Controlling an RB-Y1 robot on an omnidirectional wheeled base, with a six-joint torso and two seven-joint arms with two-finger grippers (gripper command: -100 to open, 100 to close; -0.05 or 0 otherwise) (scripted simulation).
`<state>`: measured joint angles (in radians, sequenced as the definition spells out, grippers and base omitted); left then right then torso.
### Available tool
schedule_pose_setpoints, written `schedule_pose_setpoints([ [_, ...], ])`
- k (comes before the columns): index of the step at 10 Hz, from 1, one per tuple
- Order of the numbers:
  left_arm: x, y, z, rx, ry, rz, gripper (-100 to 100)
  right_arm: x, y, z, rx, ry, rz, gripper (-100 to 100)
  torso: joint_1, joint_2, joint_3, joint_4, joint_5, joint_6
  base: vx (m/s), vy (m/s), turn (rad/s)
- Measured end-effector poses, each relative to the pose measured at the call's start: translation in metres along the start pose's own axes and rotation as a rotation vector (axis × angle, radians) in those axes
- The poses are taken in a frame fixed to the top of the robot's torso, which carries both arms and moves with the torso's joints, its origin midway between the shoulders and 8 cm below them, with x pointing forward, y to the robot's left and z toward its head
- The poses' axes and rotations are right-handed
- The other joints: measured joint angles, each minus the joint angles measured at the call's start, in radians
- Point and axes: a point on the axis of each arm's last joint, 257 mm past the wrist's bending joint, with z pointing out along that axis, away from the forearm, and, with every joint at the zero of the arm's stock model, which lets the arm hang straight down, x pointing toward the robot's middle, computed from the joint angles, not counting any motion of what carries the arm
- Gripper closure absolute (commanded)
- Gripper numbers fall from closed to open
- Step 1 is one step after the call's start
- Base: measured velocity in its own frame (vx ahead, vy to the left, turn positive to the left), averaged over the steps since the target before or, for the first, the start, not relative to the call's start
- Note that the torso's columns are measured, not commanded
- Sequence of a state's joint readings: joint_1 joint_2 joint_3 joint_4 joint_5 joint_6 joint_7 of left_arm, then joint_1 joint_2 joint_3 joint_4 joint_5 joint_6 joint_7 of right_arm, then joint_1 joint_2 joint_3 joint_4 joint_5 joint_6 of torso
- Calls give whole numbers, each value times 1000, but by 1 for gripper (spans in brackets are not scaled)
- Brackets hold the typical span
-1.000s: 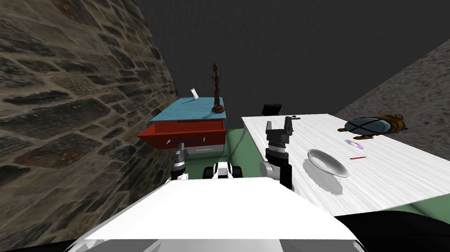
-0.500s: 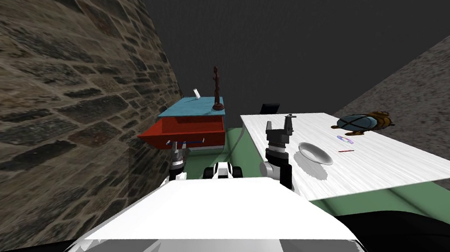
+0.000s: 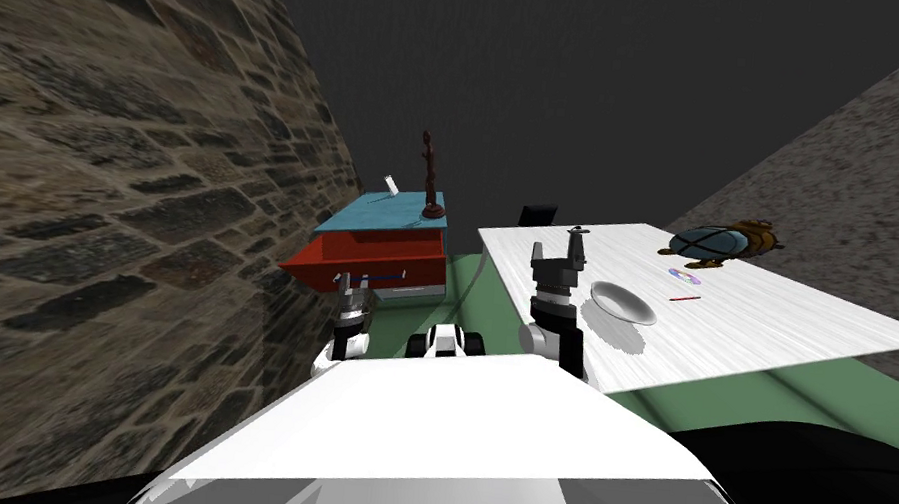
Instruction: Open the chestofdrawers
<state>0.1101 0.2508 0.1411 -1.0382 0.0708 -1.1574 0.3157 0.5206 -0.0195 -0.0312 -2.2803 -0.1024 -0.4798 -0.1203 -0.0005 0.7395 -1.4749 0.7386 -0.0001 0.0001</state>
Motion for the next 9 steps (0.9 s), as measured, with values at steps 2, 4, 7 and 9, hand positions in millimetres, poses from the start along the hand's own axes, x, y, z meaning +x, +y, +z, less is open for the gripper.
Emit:
schedule_pose_setpoints([
  [2,-8,-1,19,-5,-2,-2,-100,0,0,0,0,0,0,0,-1,0,0,1,-1,0,-73,-49,5],
  [4,-13,-1,24,-18,-6,-4,0,0,0,0,0,0,0,0,-2,1,0,2,-2,0,-13,-7,3],
  [7,-13,2,21,-26,-9,-3,0,0,0,0,0,0,0,0,-1,-1,-1,0,-1,0,0,0,0],
  [9,-13,2,21,-28,-10,-3,0,0,0,0,0,0,0,0,0,-1,-1,0,0,0,0,0,0],
])
